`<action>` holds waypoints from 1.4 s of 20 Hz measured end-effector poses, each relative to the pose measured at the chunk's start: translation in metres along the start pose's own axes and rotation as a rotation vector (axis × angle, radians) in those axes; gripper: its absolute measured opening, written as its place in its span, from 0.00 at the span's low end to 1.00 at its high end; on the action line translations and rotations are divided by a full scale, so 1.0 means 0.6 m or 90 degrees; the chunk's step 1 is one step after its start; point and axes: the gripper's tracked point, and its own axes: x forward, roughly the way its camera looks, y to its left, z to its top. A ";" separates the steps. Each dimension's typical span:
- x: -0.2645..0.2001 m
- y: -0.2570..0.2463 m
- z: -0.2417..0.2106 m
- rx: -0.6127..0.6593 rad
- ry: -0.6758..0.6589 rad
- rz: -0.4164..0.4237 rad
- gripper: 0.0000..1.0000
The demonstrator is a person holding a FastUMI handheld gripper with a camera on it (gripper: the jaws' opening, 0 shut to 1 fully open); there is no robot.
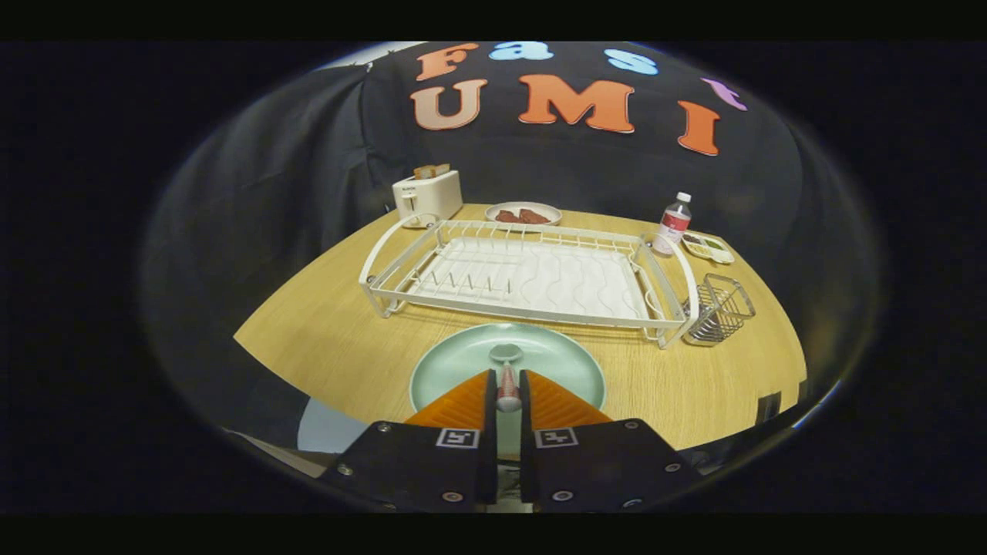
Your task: Take the plate from the dish rack, then take the spoon from the basket and place it into the plate.
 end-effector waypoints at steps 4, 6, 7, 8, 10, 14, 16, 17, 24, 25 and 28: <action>0.002 -0.008 -0.019 0.028 0.029 0.003 0.19; 0.001 -0.022 -0.011 0.038 0.025 -0.005 0.29; -0.001 -0.032 -0.005 0.039 0.019 -0.011 0.36; -0.004 -0.044 0.004 0.042 0.012 -0.018 0.46; -0.010 -0.068 0.024 0.051 -0.006 -0.032 0.60; -0.022 -0.125 0.065 0.070 -0.042 -0.068 0.88; -0.027 -0.154 0.086 0.073 -0.057 -0.086 0.97; -0.031 -0.166 0.096 0.073 -0.065 -0.094 0.98; -0.083 -0.264 0.217 0.103 -0.167 -0.149 0.98; -0.091 -0.275 0.233 0.108 -0.182 -0.154 0.98; -0.111 -0.302 0.269 0.118 -0.217 -0.171 0.98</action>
